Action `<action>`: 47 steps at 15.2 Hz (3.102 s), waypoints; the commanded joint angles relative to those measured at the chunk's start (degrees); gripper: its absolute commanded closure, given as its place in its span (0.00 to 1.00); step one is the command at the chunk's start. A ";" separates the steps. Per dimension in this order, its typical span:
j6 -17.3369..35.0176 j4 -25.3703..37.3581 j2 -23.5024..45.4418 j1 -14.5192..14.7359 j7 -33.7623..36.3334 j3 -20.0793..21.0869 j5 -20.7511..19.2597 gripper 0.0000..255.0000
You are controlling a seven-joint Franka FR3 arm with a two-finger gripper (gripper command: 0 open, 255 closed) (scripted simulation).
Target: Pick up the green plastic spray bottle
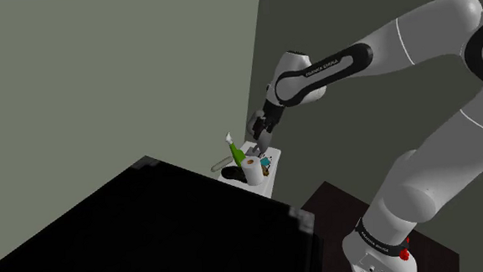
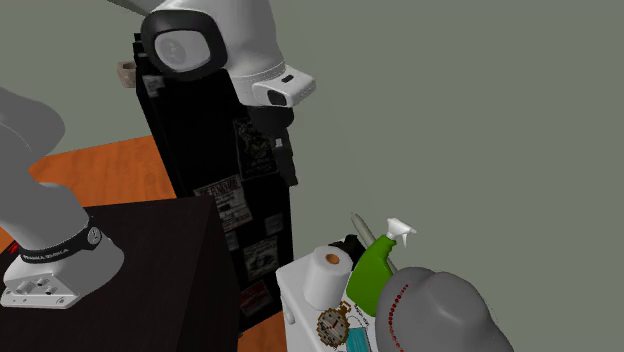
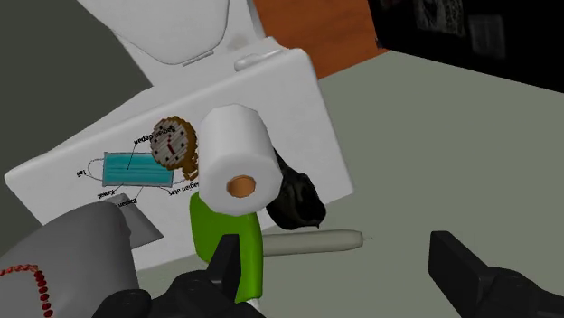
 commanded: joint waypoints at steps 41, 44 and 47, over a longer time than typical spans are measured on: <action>30.13 29.02 46.11 -3.28 -4.58 1.04 6.35 1.00; 28.50 28.73 44.21 -2.82 -4.14 0.45 6.01 1.00; 26.83 28.54 42.37 -2.37 -3.67 -0.14 5.62 1.00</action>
